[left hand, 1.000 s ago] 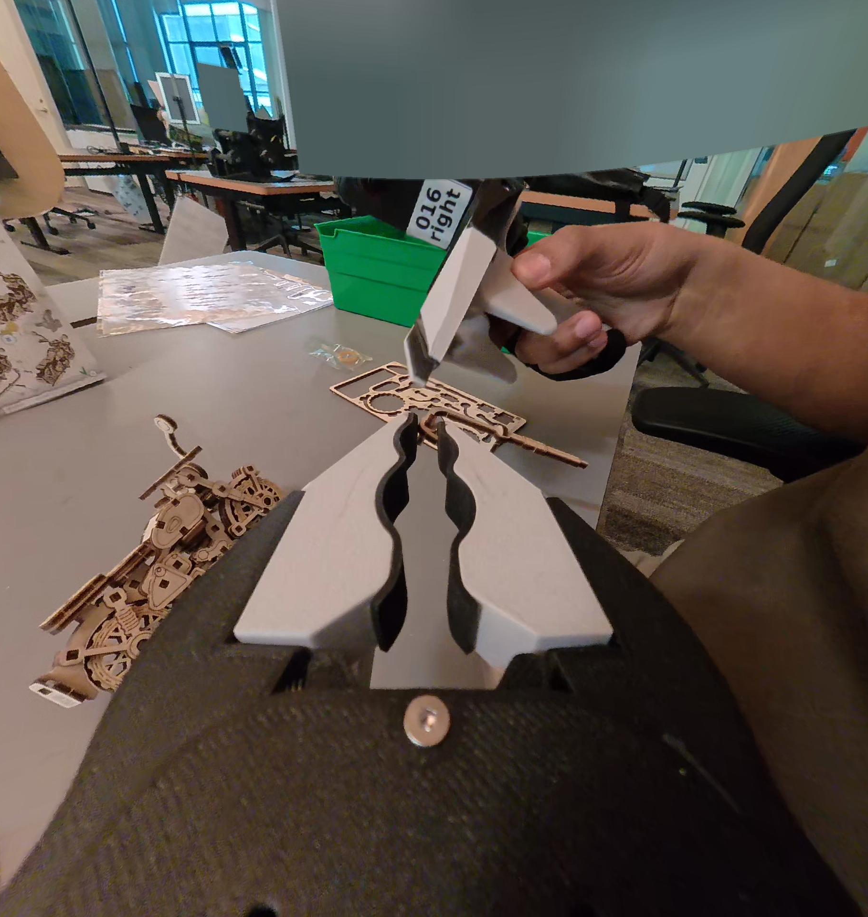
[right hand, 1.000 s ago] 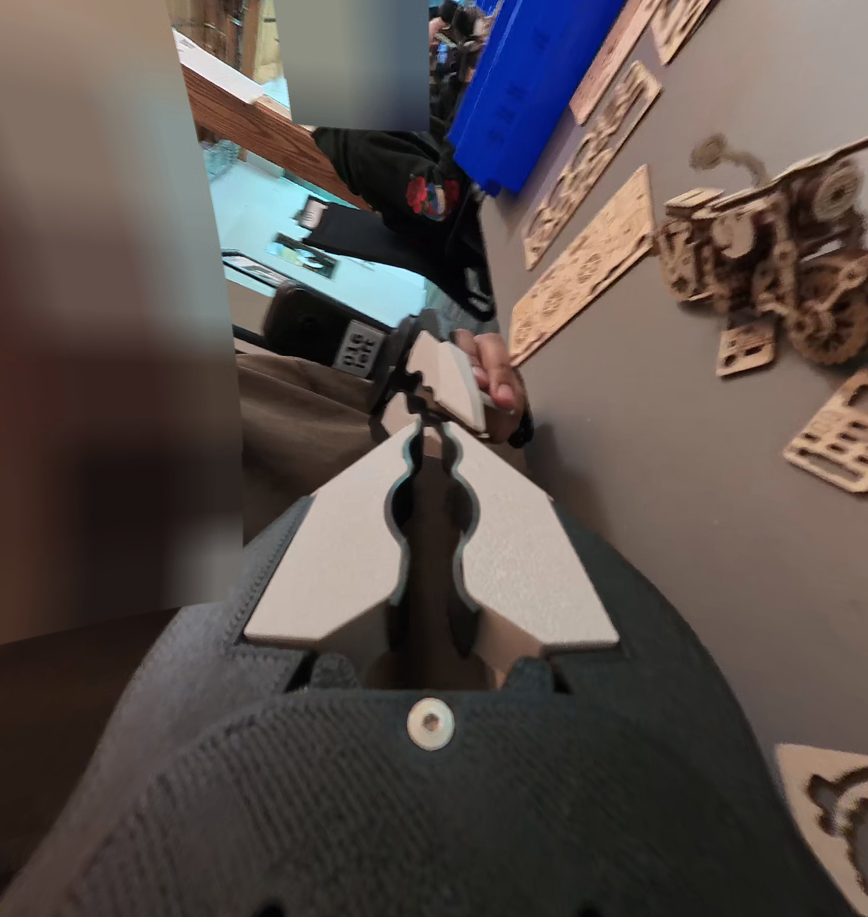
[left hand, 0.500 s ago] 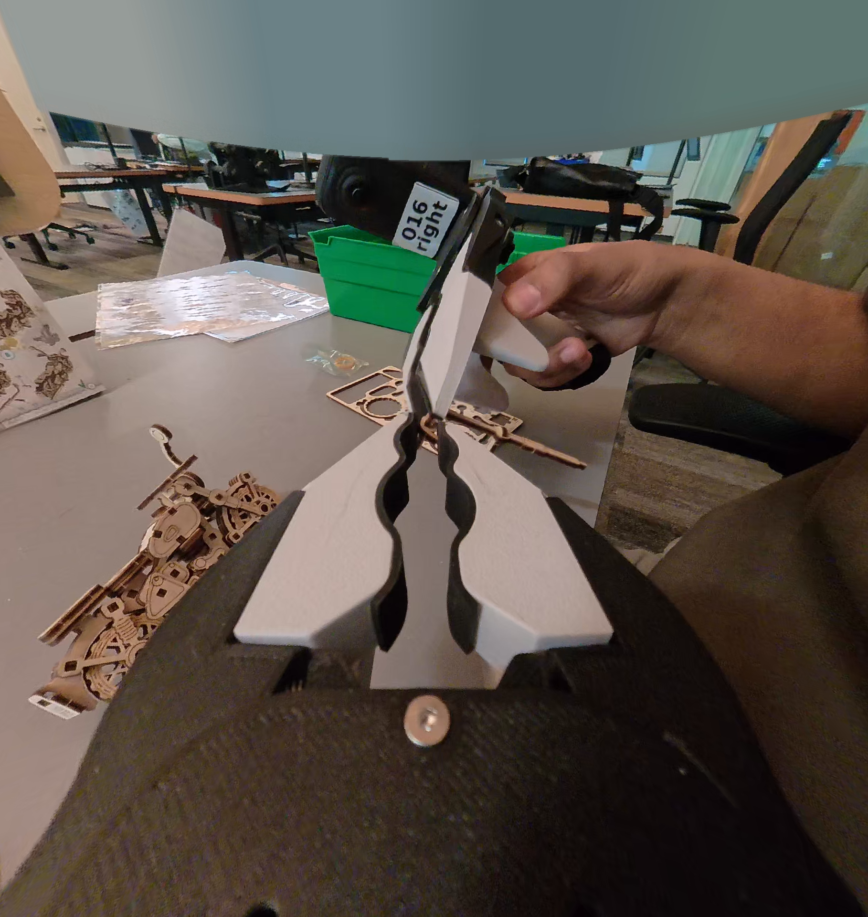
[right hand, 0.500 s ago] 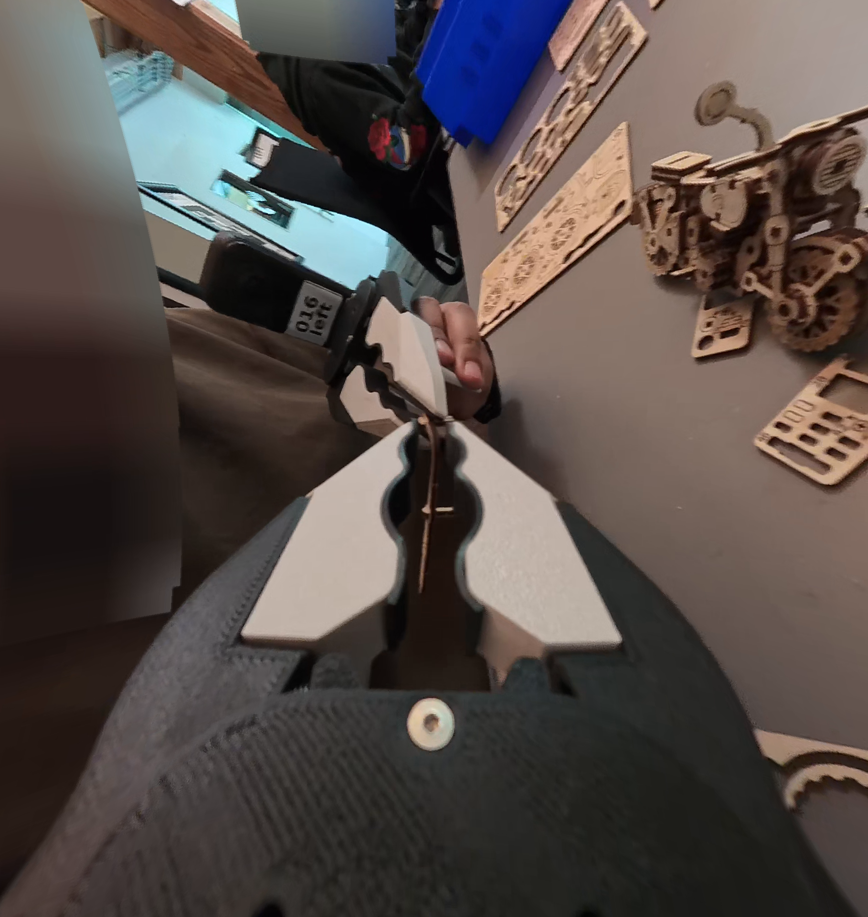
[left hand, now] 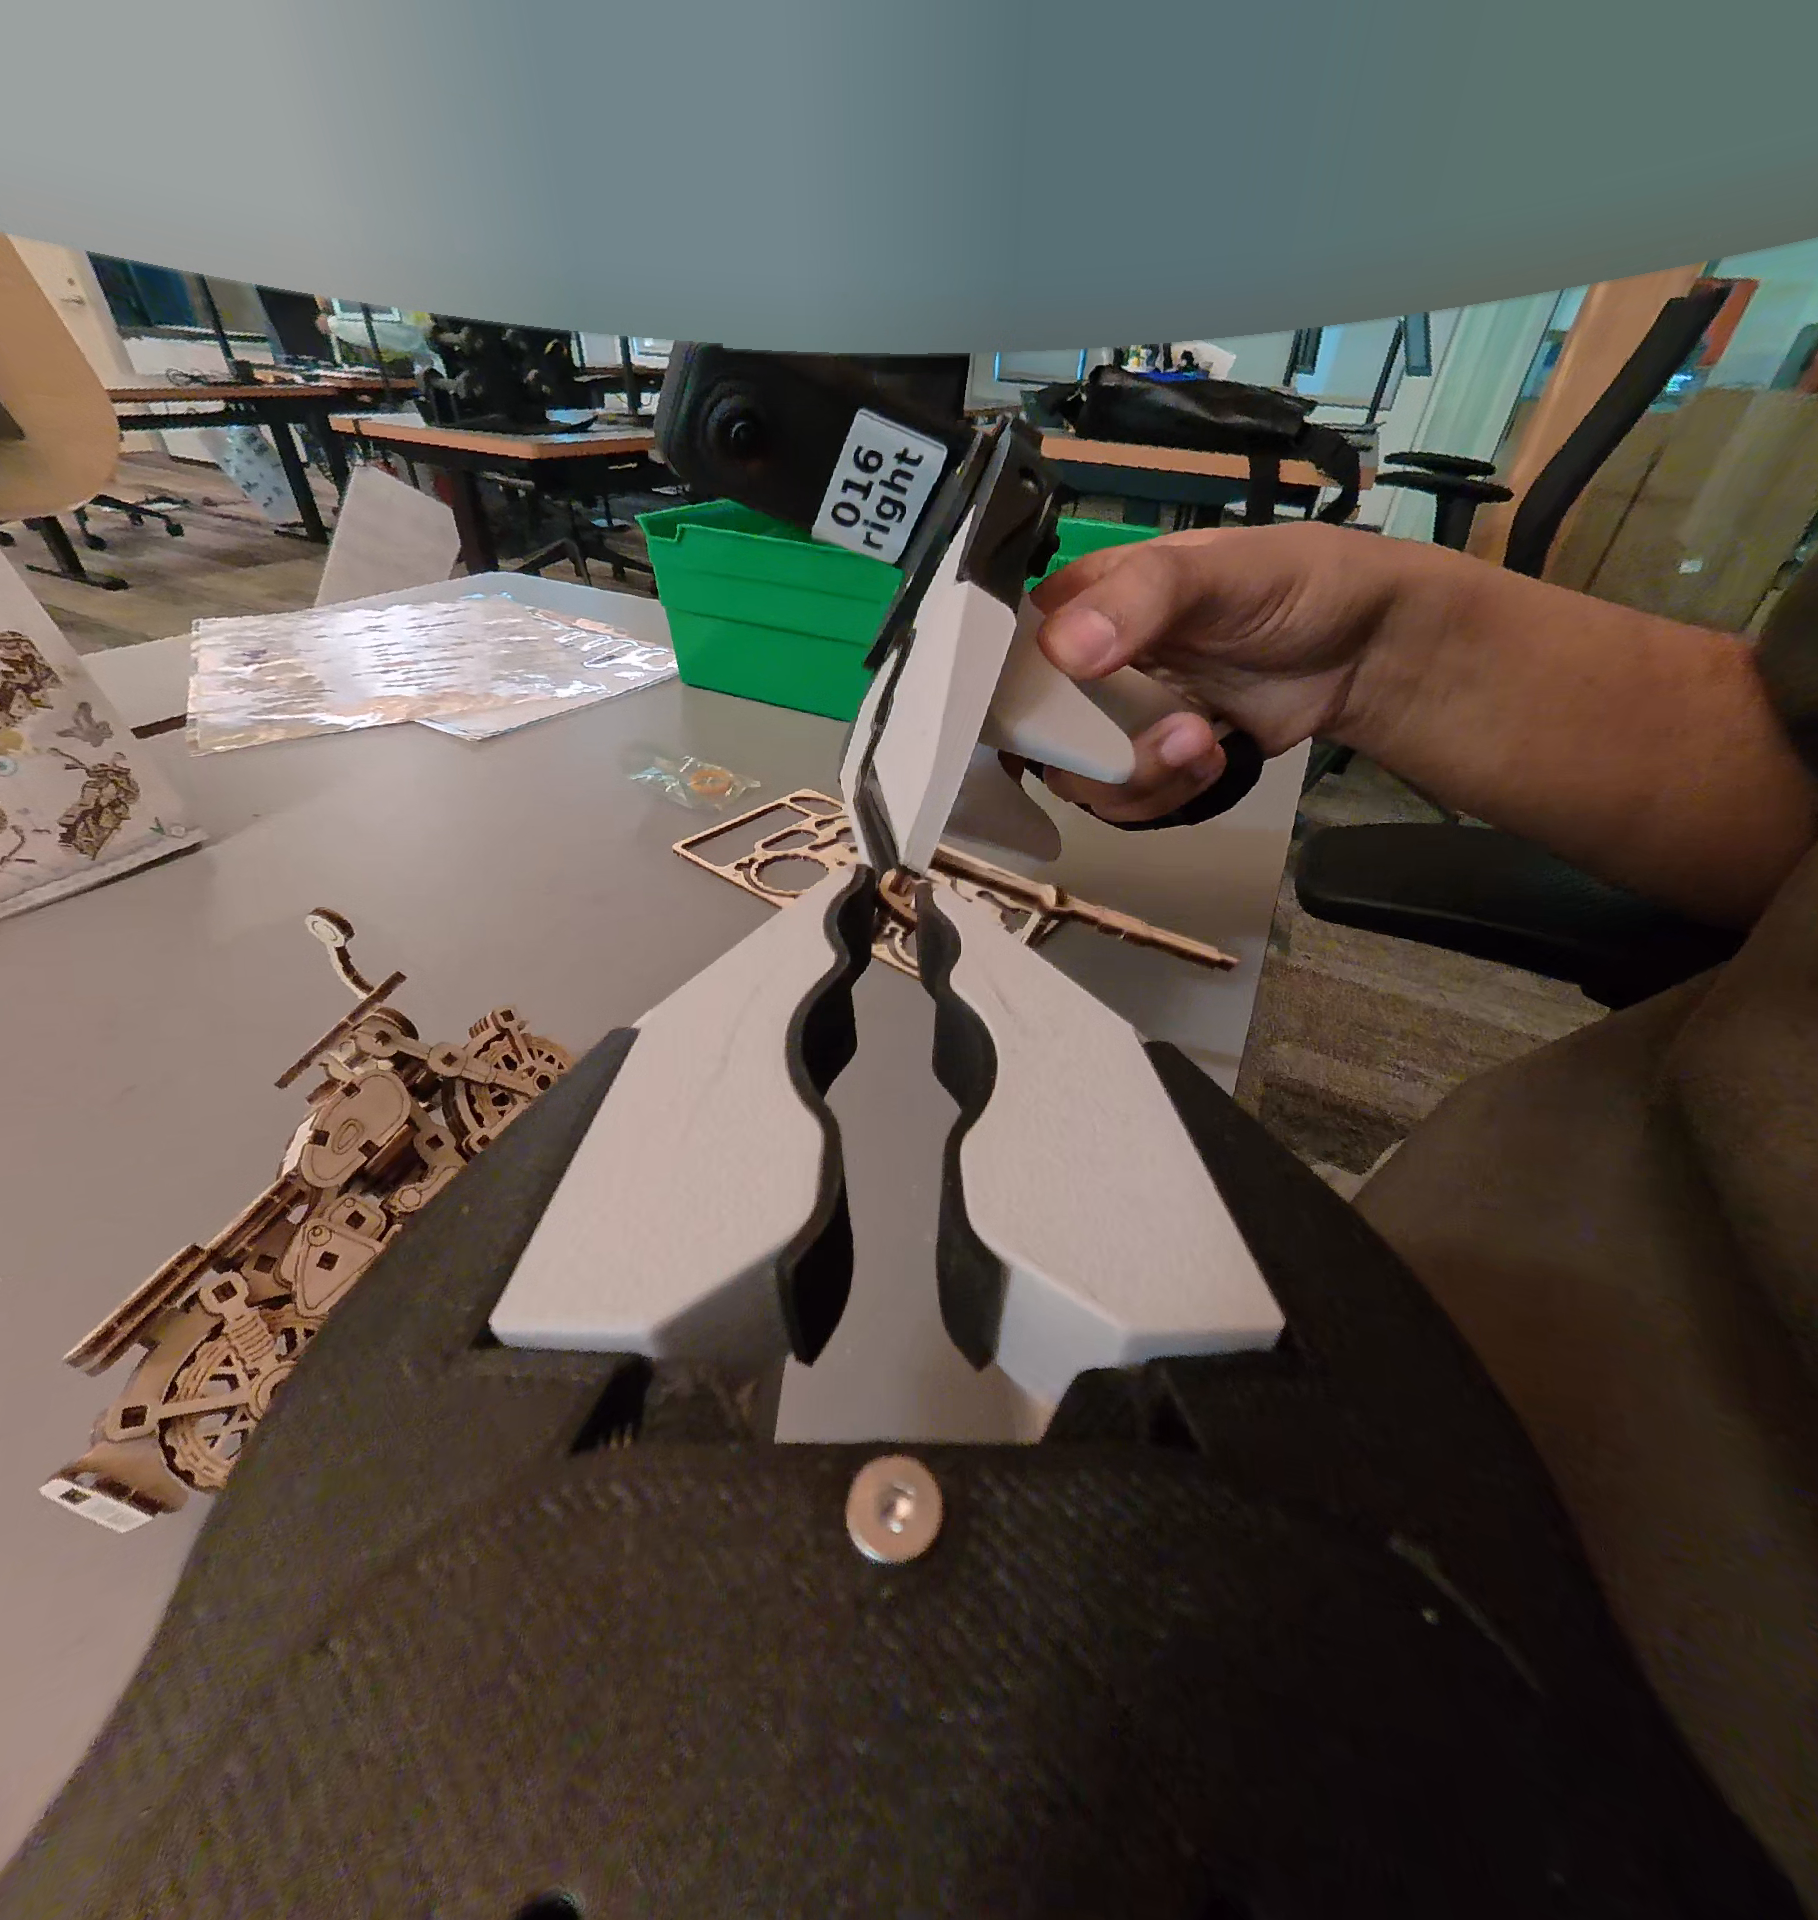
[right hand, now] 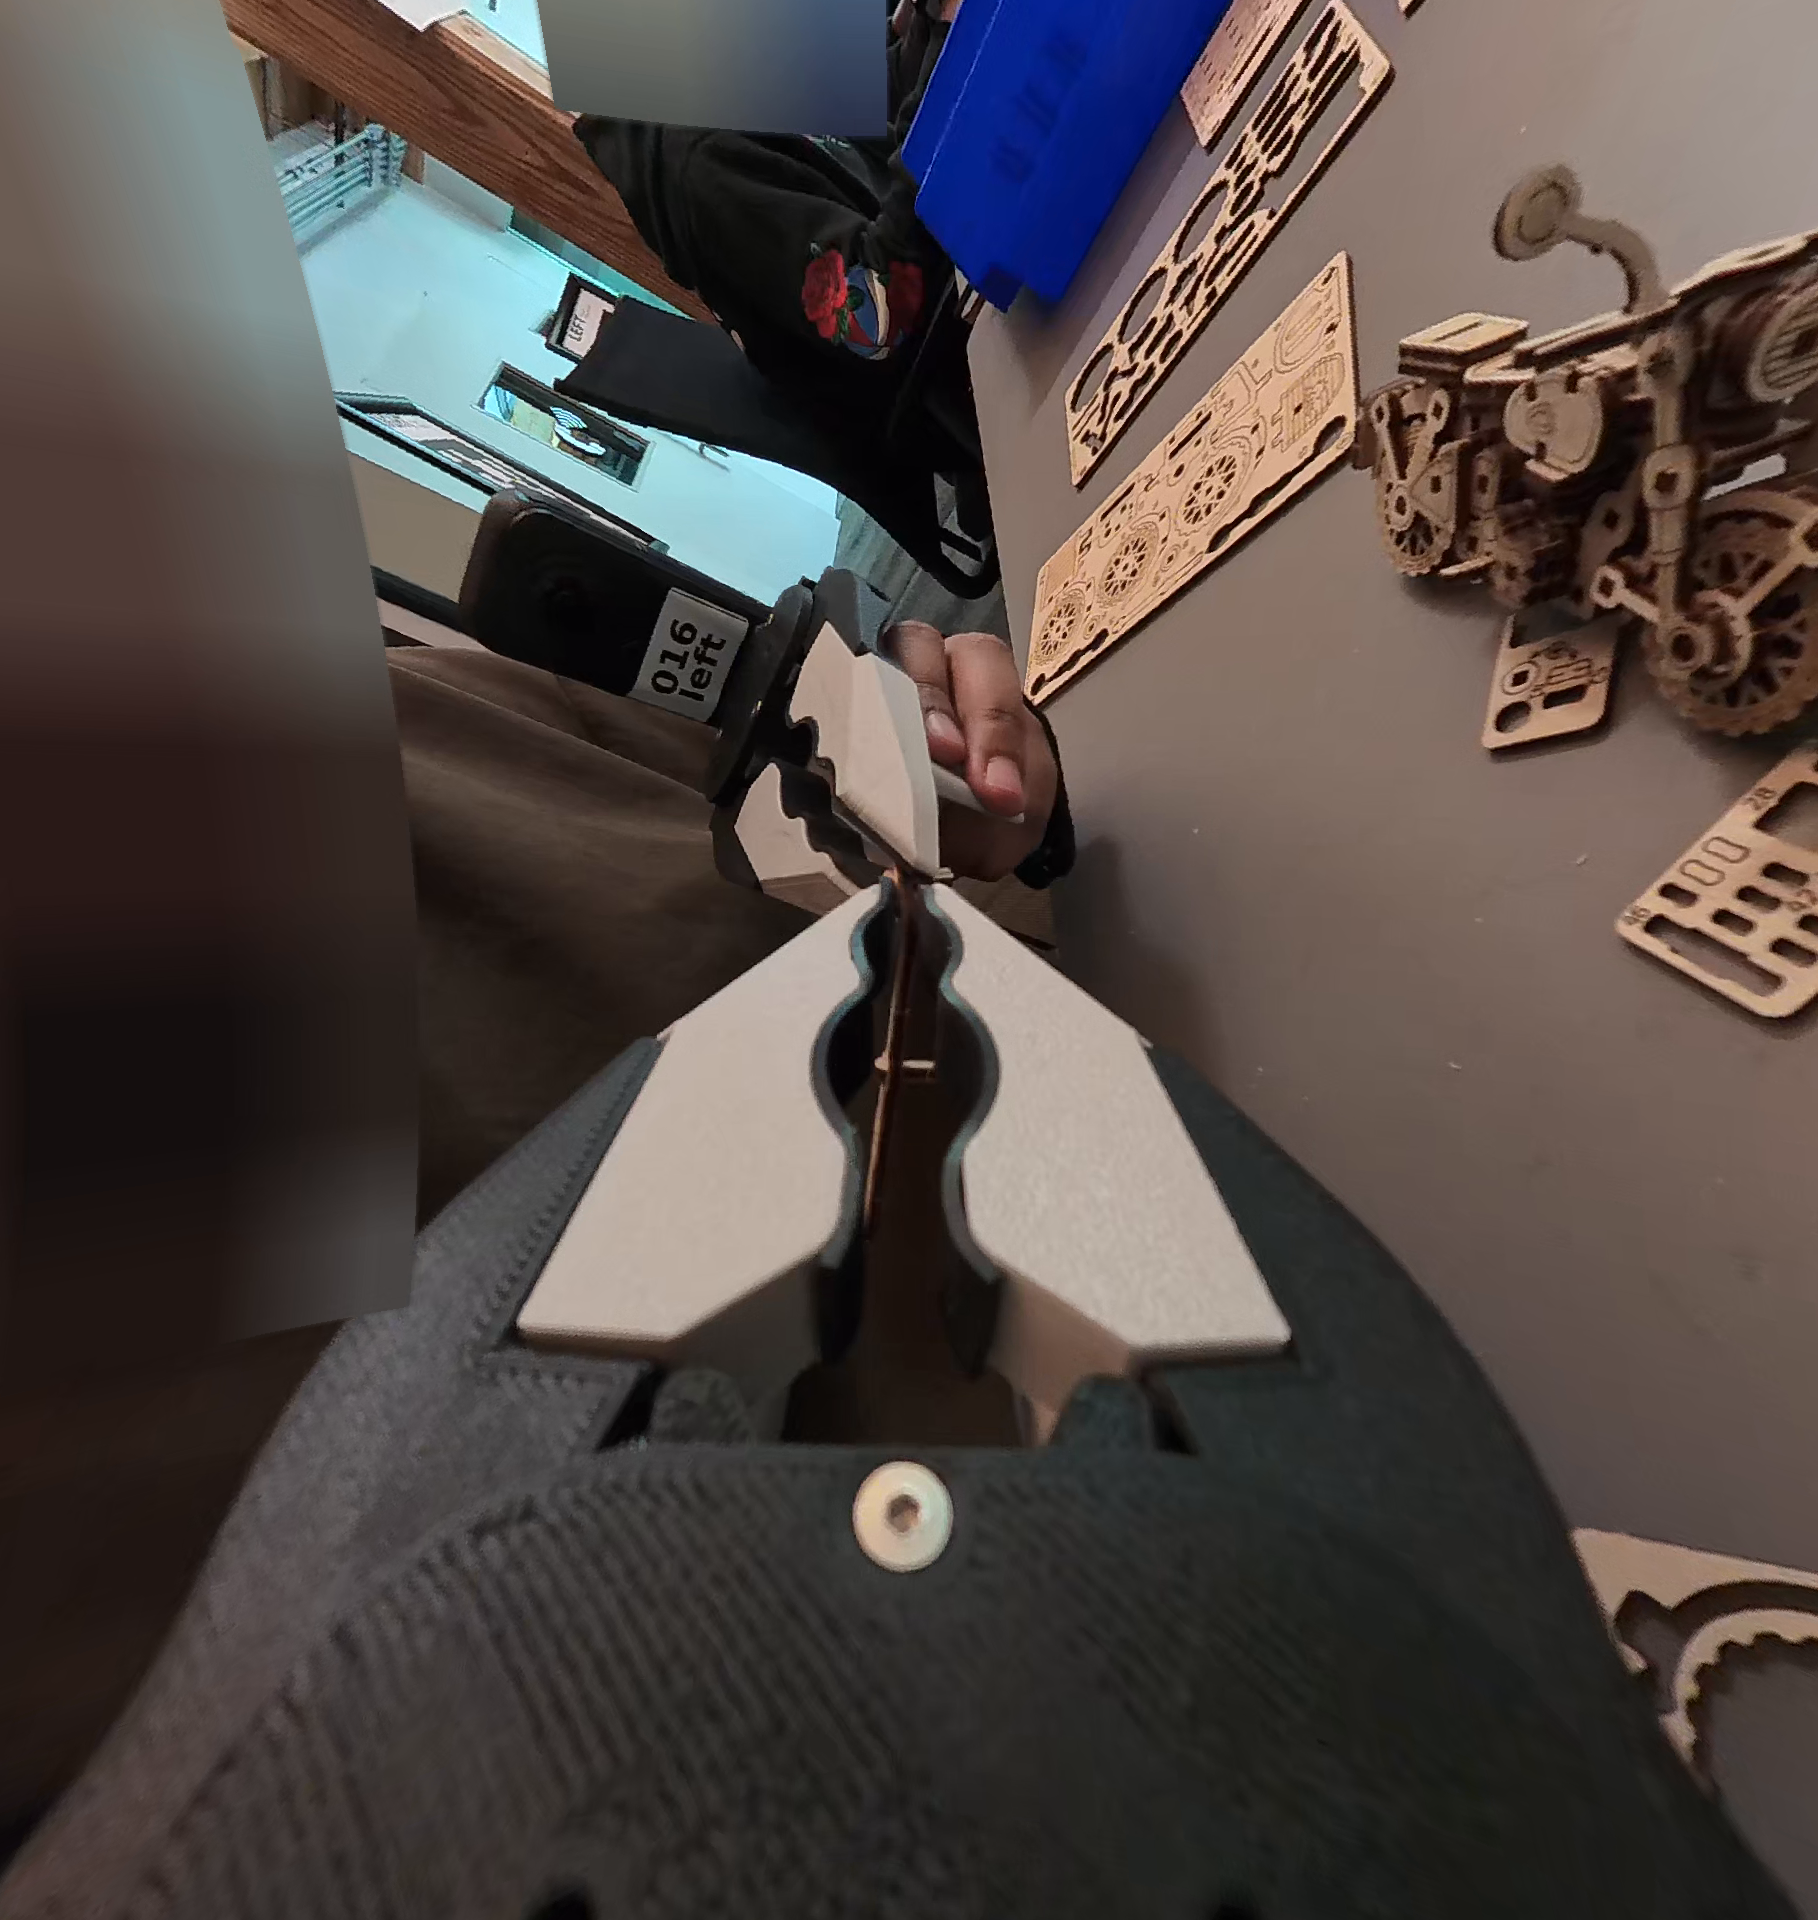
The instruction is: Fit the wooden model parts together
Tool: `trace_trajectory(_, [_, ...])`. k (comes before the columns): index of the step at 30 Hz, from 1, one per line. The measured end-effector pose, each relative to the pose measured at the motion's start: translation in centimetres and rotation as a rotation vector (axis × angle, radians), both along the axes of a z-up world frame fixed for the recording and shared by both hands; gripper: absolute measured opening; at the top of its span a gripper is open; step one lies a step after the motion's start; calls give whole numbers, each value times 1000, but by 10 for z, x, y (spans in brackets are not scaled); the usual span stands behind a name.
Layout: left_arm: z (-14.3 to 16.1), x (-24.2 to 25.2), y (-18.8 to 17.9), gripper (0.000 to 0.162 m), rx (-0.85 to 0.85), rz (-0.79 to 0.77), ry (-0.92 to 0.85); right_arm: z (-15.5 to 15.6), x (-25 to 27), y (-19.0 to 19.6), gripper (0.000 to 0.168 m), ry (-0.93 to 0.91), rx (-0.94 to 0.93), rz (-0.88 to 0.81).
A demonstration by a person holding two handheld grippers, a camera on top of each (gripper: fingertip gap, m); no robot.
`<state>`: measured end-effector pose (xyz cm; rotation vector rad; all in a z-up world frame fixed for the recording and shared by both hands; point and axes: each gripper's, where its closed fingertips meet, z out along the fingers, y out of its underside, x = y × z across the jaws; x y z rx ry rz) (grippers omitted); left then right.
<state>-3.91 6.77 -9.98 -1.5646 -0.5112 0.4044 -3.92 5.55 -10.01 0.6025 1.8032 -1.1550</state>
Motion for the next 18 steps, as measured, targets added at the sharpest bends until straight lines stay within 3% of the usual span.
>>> trace_trajectory(1, [0, 0, 0, 5, 1, -1, 1, 0, 0, 0, 2, 4, 1, 0])
trace_trajectory(18, [0, -4, -3, 5, 28, 8, -36, 5, -12, 7, 8, 12, -27, -58])
